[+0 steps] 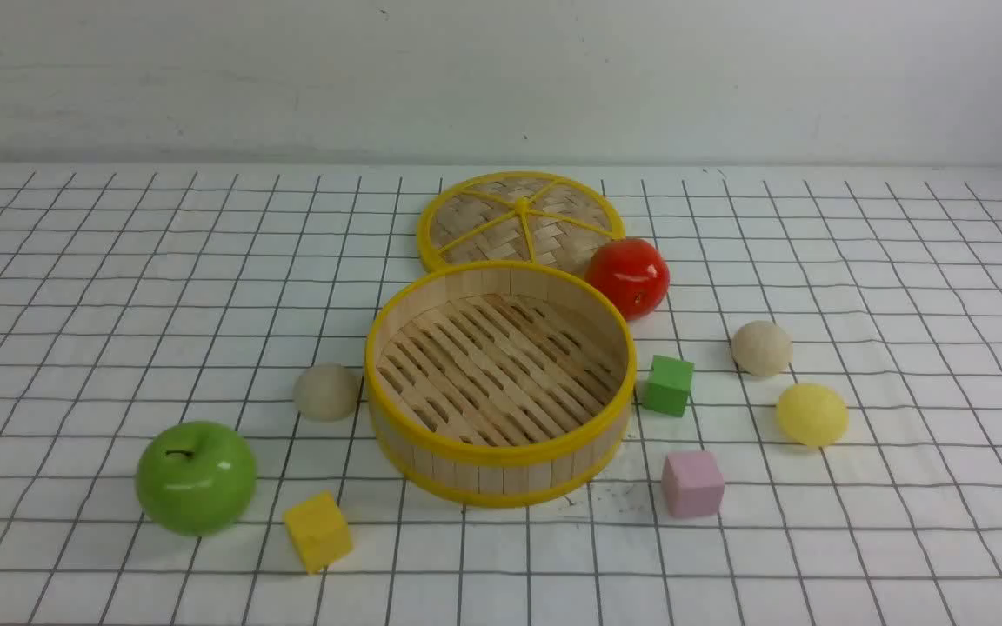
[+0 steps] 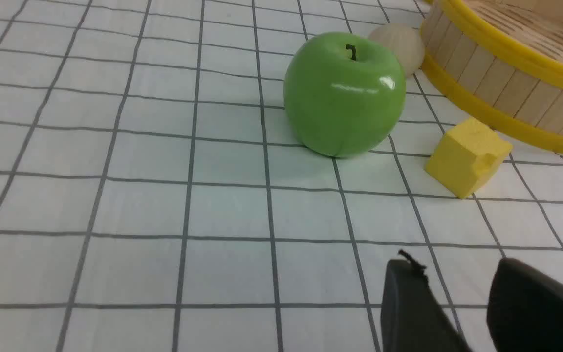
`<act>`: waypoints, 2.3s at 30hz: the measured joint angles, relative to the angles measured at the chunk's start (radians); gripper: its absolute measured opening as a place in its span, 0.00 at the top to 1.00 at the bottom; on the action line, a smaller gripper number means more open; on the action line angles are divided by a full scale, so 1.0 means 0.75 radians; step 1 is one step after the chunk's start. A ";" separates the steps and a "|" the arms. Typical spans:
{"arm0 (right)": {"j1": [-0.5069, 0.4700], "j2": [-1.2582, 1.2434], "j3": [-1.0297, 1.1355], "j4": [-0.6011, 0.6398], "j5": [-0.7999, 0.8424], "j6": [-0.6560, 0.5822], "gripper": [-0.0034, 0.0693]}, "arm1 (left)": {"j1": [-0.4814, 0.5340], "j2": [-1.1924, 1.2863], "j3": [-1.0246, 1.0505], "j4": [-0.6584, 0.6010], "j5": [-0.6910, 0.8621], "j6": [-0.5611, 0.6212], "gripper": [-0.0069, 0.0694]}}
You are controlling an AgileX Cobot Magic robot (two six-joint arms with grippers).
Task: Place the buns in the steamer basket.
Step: Use the left arm to grab a steamed stuffed bun
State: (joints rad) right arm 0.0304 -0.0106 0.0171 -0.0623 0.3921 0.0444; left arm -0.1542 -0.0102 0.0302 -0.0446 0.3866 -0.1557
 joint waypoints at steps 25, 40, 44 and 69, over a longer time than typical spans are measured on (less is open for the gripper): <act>0.000 0.000 0.000 0.000 0.000 0.000 0.62 | 0.000 0.000 0.000 0.000 0.000 0.000 0.60; 0.000 0.000 0.000 0.000 0.000 0.000 0.62 | 0.000 0.000 0.000 0.003 -0.004 0.000 0.60; 0.000 0.000 0.000 0.000 0.000 0.000 0.62 | 0.000 0.000 0.000 -0.044 -0.107 0.000 0.60; 0.000 0.000 0.000 0.000 0.000 0.000 0.62 | 0.000 0.240 -0.556 -0.412 -0.441 0.031 0.60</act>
State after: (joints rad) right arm 0.0304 -0.0106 0.0171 -0.0623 0.3921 0.0444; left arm -0.1542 0.1696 -0.3869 -0.3536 0.0562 -0.1321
